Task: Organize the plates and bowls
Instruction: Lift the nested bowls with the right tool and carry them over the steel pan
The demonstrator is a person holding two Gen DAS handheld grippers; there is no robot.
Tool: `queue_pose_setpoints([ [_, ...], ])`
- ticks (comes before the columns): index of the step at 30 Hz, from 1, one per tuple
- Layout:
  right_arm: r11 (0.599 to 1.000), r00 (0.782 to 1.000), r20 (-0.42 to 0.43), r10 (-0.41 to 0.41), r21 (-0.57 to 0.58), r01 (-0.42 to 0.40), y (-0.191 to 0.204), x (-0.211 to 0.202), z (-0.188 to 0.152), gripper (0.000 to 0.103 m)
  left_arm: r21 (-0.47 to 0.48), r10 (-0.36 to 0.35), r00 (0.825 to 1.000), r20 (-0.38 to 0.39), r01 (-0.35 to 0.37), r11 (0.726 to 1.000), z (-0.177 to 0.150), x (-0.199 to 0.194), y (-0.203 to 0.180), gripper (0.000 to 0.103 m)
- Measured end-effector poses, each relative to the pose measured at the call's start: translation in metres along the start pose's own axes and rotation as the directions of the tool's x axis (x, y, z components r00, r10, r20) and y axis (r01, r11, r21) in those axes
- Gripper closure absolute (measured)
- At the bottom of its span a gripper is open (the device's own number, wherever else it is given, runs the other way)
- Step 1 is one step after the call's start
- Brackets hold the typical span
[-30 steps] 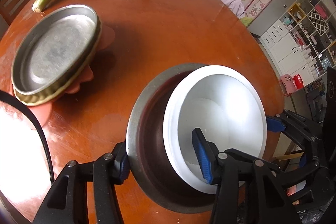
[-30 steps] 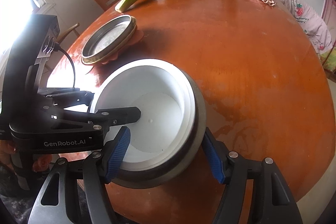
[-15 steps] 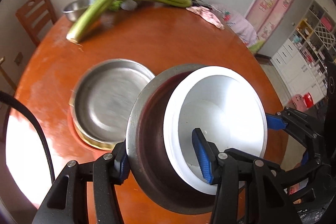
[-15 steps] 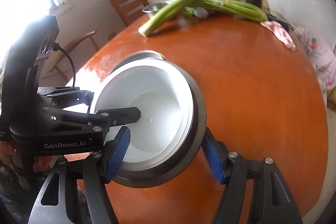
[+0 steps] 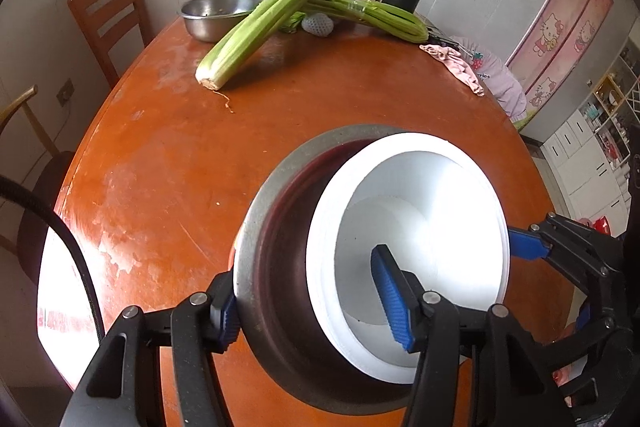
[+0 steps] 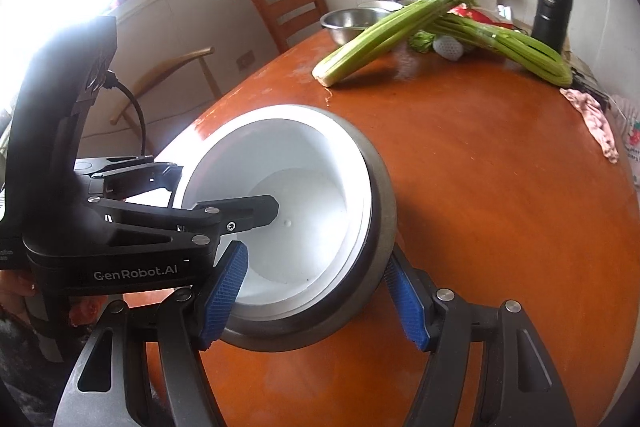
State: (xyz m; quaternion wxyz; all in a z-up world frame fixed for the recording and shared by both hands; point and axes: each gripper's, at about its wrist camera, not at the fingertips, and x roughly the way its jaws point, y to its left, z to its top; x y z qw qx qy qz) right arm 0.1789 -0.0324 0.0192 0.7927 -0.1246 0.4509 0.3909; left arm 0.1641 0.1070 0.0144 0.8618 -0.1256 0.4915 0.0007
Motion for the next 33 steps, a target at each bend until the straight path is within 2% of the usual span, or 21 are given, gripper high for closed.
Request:
queue_pose_setpoints([
  [7,1.0,0.999,-0.039,-0.012,-0.003,0.012,0.0,0.029,0.014,0.031,-0.016,-0.009,1.0,-0.018,0.009,1.0,0.009,0.018,0.015,0.046],
  [17,1.0,0.997,-0.073,-0.016,0.013,0.017,-0.004,0.043,0.012,0.031,-0.012,-0.007,1.0,-0.028,0.007,1.0,0.01,0.035,0.021,0.046],
  [24,1.0,0.997,-0.072,-0.018,0.023,0.019,-0.006,0.048,0.012,0.032,-0.011,-0.008,1.0,-0.015,0.008,1.0,0.009,0.038,0.024,0.046],
  [33,0.999,0.997,-0.055,-0.045,0.025,0.047,-0.007,0.044,0.011,0.032,-0.009,0.036,0.999,0.012,-0.036,0.999,0.009,0.035,0.029,0.046],
])
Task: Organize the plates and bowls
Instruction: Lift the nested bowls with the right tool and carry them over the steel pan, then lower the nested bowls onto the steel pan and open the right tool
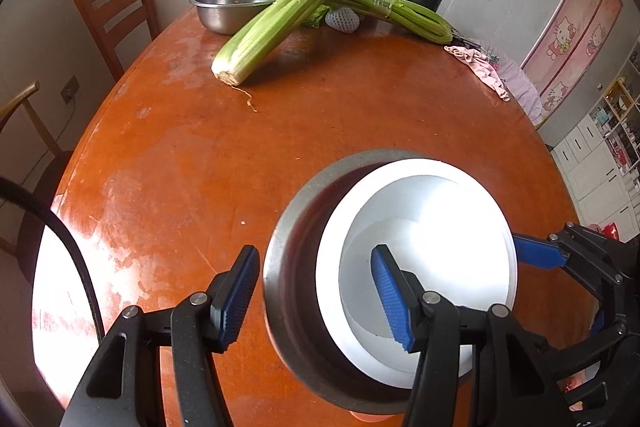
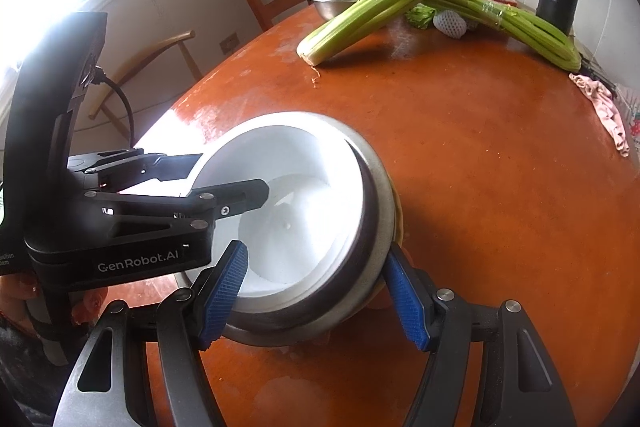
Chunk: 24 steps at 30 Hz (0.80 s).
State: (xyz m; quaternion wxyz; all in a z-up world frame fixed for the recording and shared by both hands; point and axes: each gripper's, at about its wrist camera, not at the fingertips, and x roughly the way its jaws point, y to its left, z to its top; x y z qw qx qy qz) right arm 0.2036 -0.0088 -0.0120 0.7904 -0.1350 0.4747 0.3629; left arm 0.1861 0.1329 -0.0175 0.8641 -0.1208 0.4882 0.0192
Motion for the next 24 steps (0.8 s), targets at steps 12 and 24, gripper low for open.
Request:
queue_pose_setpoints([
  [12,0.999,0.995,0.08,-0.053,-0.006,0.054,0.003,-0.031,-0.009,0.032,-0.02,0.095,0.988,0.125,-0.094,0.995,-0.011,-0.044,-0.001,0.042],
  [24,0.996,0.972,0.219,-0.089,-0.003,0.092,0.013,-0.079,-0.065,0.031,0.006,0.145,0.969,0.201,-0.15,0.989,-0.072,-0.085,-0.039,0.033],
])
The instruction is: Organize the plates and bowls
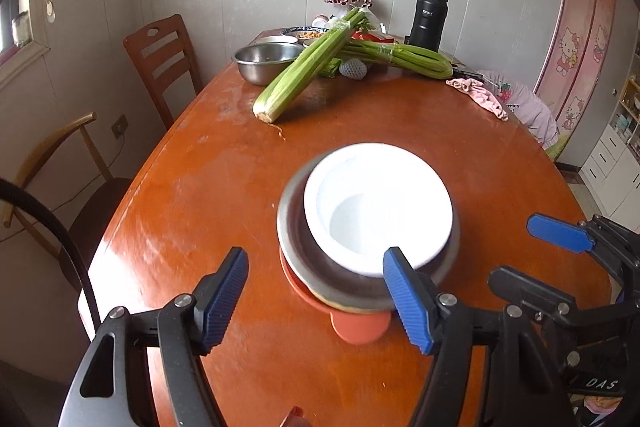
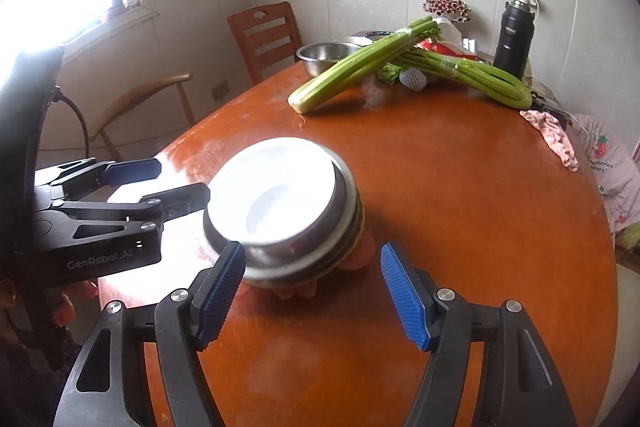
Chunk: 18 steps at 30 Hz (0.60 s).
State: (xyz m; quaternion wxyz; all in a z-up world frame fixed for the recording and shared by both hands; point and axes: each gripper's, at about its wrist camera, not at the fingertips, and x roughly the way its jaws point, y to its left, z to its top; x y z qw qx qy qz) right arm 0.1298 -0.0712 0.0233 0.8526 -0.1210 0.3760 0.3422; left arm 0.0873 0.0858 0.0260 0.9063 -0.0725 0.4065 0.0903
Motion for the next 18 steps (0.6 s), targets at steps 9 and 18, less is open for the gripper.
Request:
queue_pose_setpoints([
  [9,0.999,0.996,0.082,-0.039,0.033,0.037,-0.003,-0.029,-0.058,0.028,-0.006,0.01,0.999,-0.043,-0.01,1.0,-0.057,-0.002,-0.023,0.032],
  [18,0.996,0.996,0.058,-0.066,0.056,0.063,-0.003,-0.032,-0.097,0.027,-0.018,0.021,0.997,-0.08,-0.023,1.0,-0.084,0.005,-0.031,0.032],
])
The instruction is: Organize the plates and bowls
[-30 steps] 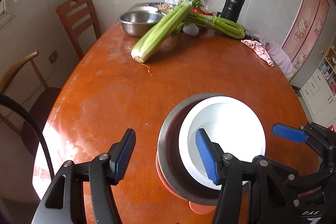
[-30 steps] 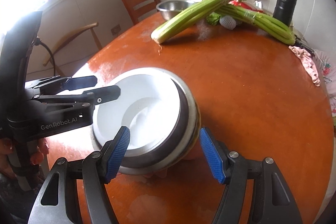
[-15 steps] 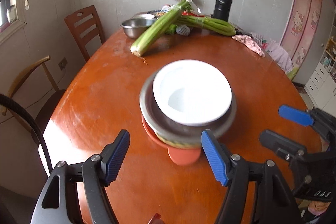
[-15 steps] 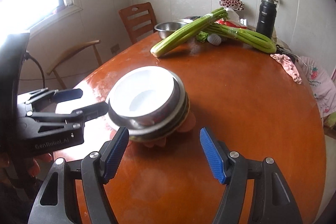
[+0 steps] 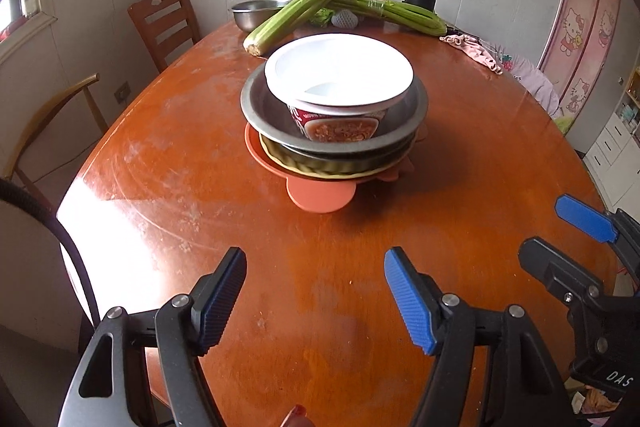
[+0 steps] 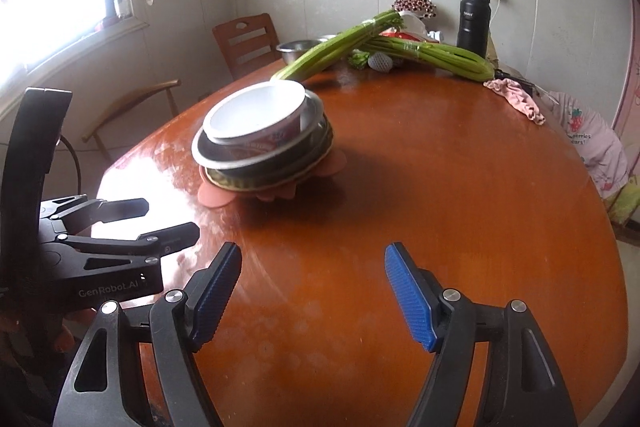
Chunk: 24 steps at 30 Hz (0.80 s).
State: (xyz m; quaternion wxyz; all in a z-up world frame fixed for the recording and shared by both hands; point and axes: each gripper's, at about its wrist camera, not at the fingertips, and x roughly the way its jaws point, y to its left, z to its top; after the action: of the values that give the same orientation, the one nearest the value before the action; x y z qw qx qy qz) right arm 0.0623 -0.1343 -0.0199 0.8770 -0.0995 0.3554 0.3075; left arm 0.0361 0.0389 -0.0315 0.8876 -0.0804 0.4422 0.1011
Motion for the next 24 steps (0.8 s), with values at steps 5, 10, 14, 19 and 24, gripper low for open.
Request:
queue_pose_setpoints([
  [5,1.0,1.0,-0.005,0.022,0.016,-0.022,0.001,-0.001,-0.005,0.027,0.017,0.002,1.0,0.006,-0.003,1.0,-0.002,-0.002,-0.003,0.032],
  [10,1.0,1.0,0.011,0.006,0.026,-0.006,0.001,-0.003,0.0,0.027,0.022,0.003,1.0,0.004,-0.003,1.0,-0.001,-0.002,-0.001,0.031],
  [14,1.0,1.0,0.004,0.0,0.026,0.0,0.003,-0.001,0.002,0.027,0.019,-0.002,1.0,0.002,0.002,1.0,0.002,-0.001,0.001,0.031],
  [19,0.999,1.0,-0.018,0.001,0.044,-0.001,0.001,0.004,0.004,0.027,0.022,-0.002,1.0,0.007,0.002,1.0,0.003,-0.002,0.002,0.031],
  [24,0.999,1.0,-0.028,-0.004,0.054,0.006,0.0,0.008,0.005,0.027,0.023,0.001,1.0,0.005,-0.001,1.0,0.003,-0.002,0.002,0.031],
])
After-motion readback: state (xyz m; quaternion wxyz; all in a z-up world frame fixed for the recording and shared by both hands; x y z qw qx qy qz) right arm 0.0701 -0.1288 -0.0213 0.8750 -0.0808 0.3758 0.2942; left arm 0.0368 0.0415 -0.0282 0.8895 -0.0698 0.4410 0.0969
